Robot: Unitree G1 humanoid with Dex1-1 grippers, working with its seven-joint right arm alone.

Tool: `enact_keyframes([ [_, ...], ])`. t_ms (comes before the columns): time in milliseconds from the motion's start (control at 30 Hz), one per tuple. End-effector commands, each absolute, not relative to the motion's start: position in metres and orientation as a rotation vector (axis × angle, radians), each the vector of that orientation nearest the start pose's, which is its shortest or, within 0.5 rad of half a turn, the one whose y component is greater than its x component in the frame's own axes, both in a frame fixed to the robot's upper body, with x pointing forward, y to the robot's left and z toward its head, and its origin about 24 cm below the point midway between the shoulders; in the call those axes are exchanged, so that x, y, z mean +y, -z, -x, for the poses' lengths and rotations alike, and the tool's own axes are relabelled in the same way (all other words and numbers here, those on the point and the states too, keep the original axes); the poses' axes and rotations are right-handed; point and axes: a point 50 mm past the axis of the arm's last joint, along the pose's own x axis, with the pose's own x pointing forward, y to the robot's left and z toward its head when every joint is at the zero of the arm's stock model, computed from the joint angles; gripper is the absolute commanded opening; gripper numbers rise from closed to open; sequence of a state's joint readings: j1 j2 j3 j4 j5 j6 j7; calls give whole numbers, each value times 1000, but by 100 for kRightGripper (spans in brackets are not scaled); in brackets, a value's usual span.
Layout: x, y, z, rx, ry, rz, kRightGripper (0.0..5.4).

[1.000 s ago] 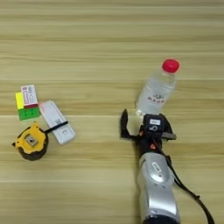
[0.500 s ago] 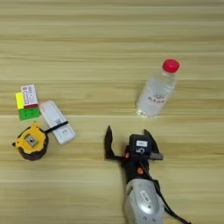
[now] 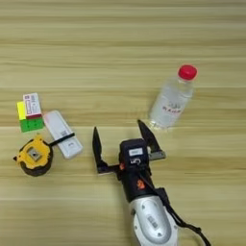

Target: Move the objects on the table

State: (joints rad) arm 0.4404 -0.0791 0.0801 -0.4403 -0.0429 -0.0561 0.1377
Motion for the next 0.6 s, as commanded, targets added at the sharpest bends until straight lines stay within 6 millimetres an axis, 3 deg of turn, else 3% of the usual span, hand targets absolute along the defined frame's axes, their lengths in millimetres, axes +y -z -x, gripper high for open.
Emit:
enact_keyframes([
  [33, -146, -74, -175, -99, -198, 55, 537],
  [600, -118, -56, -177, 5, -419, 123, 537],
])
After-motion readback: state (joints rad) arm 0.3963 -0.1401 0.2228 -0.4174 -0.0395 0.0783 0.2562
